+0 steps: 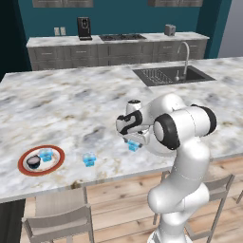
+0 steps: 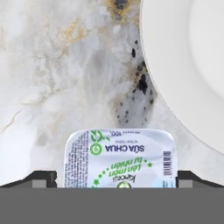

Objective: Place two yogurt containers on each plate.

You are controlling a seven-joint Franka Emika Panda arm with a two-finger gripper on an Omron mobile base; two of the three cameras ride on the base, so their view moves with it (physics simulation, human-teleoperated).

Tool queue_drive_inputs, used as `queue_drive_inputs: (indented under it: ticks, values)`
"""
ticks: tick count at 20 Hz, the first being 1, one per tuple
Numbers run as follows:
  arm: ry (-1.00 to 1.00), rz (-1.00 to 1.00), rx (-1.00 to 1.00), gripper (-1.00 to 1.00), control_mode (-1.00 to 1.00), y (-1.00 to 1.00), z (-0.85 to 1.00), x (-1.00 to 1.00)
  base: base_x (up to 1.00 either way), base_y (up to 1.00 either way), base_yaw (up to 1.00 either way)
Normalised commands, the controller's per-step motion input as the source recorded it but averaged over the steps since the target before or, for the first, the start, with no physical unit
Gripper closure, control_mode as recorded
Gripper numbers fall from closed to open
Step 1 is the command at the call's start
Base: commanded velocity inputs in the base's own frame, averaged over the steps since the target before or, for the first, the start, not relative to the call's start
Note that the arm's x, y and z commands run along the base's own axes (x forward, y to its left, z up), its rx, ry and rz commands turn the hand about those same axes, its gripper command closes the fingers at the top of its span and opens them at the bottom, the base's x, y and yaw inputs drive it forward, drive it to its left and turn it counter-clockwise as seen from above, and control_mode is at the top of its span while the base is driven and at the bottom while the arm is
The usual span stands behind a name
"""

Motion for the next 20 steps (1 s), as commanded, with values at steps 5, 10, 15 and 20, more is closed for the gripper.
queue_drive_inputs:
  ticks: [5,10,15,20]
  values:
    - [0.00,0.00,0.00,1.00,-1.00,0.07,-0.22,0.00,0.00,0.00,0.00]
    - [0.00,0.00,0.00,1.00,-1.00,0.02,-0.23,0.00,0.00,0.00,0.00]
    - [0.00,0.00,0.00,1.00,-1.00,0.00,-0.12,-0.04,0.00,0.00,0.00]
    - [0.00,0.00,0.04,1.00,-1.00,-0.15,0.52,-0.26,0.00,0.00,0.00]
